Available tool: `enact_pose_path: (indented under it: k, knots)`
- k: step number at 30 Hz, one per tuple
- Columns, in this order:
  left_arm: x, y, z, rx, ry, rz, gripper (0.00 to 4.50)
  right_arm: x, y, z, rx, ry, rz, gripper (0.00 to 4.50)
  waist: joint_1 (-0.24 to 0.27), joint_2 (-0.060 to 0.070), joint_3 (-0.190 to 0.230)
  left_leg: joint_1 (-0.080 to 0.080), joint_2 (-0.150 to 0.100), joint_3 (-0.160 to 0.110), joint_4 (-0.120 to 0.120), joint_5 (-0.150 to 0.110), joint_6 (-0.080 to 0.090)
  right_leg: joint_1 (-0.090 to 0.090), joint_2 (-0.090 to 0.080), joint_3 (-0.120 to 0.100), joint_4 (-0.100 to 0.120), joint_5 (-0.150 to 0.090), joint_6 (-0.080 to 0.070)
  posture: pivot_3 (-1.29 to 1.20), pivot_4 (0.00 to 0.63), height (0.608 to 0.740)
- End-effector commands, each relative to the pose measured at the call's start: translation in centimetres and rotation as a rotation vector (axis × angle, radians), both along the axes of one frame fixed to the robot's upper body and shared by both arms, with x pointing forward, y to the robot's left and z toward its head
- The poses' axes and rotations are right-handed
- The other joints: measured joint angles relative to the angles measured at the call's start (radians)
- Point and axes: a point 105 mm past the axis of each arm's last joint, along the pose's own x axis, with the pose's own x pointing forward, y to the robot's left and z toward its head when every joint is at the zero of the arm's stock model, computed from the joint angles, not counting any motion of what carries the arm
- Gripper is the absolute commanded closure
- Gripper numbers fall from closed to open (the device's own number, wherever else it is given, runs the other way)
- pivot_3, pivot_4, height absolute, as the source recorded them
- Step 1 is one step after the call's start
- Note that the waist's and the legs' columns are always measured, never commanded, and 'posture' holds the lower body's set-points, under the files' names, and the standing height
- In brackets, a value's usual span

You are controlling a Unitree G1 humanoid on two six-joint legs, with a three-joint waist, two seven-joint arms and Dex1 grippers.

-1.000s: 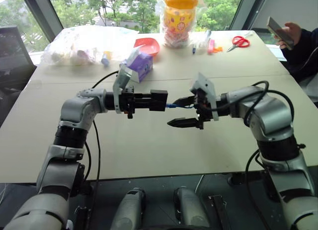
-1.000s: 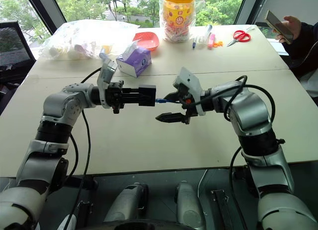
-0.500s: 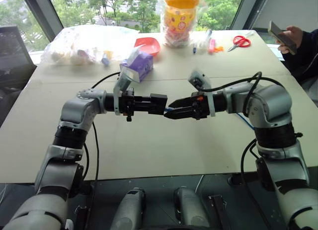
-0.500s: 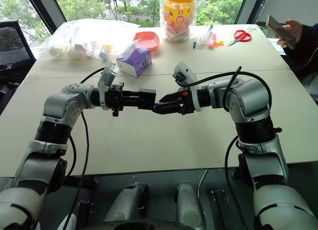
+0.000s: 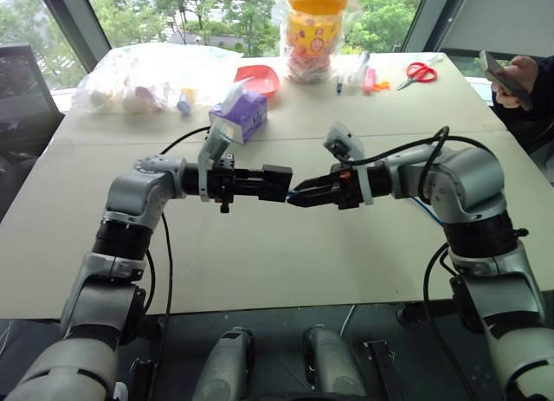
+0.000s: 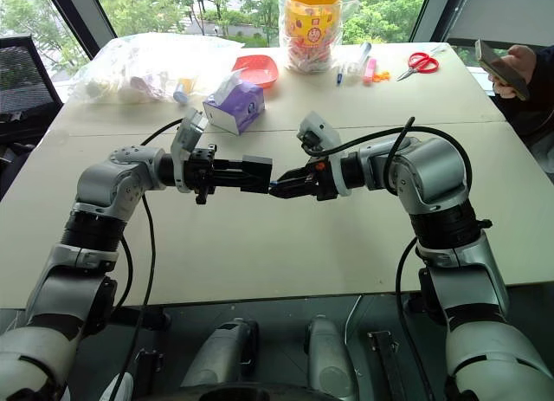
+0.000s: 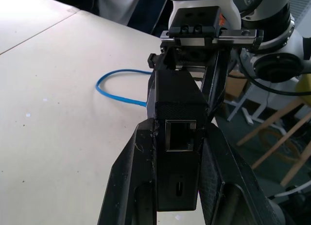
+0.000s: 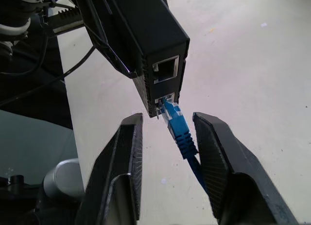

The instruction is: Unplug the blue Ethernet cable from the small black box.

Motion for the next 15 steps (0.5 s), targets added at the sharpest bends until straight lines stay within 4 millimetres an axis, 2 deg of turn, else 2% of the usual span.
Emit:
enact_pose_path:
  k: [1,15]
  knots:
    - [-0.36,0.10,0.90,-0.002,-0.050,-0.016,4.01,-0.01,0.21,1.43,0.016,-0.046,0.027,2.70,0.000,0.000,0.000,0.000,0.000,0.000,0.000,0.000,0.000,0.000,0.000,0.000,0.000,0.000,0.000,0.00,0.150,0.740]
    - [-0.82,-0.30,0.84,0.006,-0.059,-0.048,4.01,-0.01,0.43,1.38,-0.038,-0.037,0.074,2.70,0.000,0.000,0.000,0.000,0.000,0.000,0.000,0.000,0.000,0.000,0.000,0.000,0.000,0.000,0.000,0.00,0.150,0.740]
